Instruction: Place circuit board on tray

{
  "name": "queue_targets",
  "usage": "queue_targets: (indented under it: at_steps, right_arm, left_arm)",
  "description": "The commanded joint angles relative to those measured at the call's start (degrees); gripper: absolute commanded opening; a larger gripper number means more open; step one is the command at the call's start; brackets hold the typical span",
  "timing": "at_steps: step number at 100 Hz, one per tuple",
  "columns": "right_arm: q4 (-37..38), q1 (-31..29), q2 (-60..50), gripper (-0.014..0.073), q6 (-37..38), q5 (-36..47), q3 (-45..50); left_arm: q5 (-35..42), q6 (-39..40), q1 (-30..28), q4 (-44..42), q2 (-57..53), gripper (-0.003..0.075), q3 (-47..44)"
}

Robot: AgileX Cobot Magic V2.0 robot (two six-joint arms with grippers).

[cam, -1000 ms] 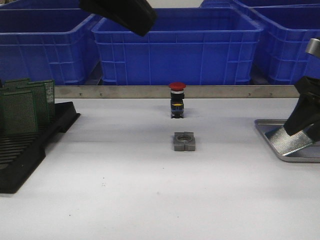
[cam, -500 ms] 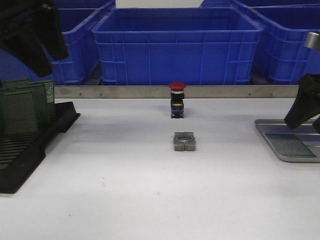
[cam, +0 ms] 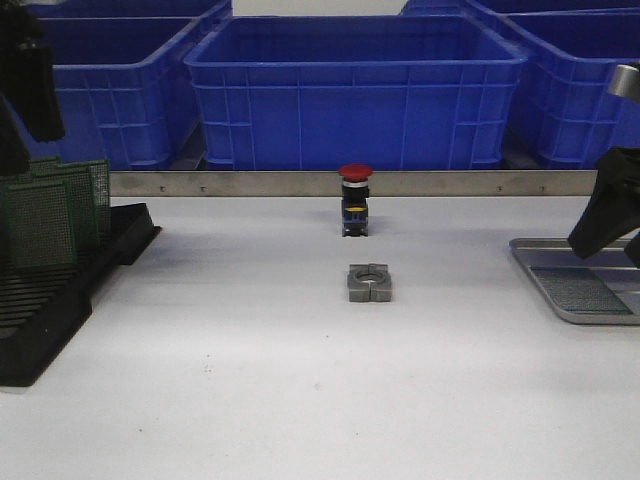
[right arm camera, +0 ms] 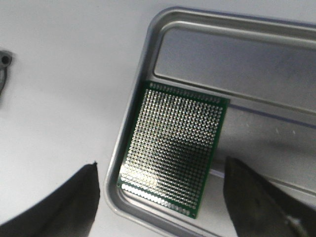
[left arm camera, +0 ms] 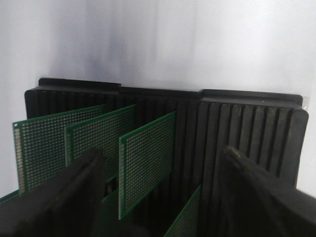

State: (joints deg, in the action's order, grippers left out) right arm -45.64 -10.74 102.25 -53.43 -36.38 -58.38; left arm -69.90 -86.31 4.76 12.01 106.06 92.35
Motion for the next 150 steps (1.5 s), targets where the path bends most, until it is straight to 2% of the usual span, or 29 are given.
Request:
queue_targets:
  at_steps: [1, 21, 52, 62, 81, 85, 94, 106, 124, 139, 150]
  right_arm:
    - [-1.43, -0.47, -2.47, 0.0546, -0.52, -0.79, -1.47]
    - [-1.43, -0.47, -2.47, 0.0546, -0.52, -1.37, -1.47]
    - [-1.71, -0.47, -2.47, 0.0546, -0.52, -1.79, -1.47]
    - [-1.71, -0.47, -2.47, 0.0546, -0.52, -1.79, -1.47]
    - [-1.71, -0.47, -2.47, 0.0546, -0.52, -1.79, -1.47]
    - [-1.71, -0.47, -2.47, 0.0546, -0.52, -1.79, -1.47]
    - [-1.71, -0.47, -2.47, 0.0546, -0.52, -1.79, -1.47]
    - [-1.85, -0.47, -2.47, 0.0546, -0.52, -1.73, -1.47]
    - [-1.86, -0.28, -4.01, 0.0546, -0.52, -3.73, -2.38]
    - [-1.86, 0.30, -7.47, 0.0546, -1.25, -5.76, -3.83]
    - [-1.86, 2.53, -10.92, 0.0514, -8.05, -6.54, -4.02]
  left_arm:
    - [1.37, 0.73, -0.02, 1.29, -1.51, 0.0460, 1.68]
    - [5.03, 3.27, -0.02, 0.57, 1.32, 0.0459, 1.68]
    - [5.03, 3.39, -0.25, 0.04, 4.02, 0.0440, 1.68]
    - [4.53, 3.39, -0.25, -0.63, 4.15, 0.0332, 1.68]
    - [3.61, 3.39, -0.25, -0.63, 4.15, 0.0022, 1.68]
    - [3.34, 3.39, -0.25, -0.63, 4.15, -0.0022, 1.68]
    - [2.15, 3.39, -0.25, -0.71, 4.15, -0.0020, 1.68]
    - [-3.26, 3.39, -0.25, -2.40, 4.05, -0.0020, 2.95]
    - [-3.37, 3.58, -0.05, 0.01, 1.99, -0.0020, 6.00]
    - [-3.29, 2.74, -0.05, 8.45, -0.63, -0.0020, 6.85]
    - [-3.29, 1.61, 0.07, 17.45, -2.15, -0.0020, 6.85]
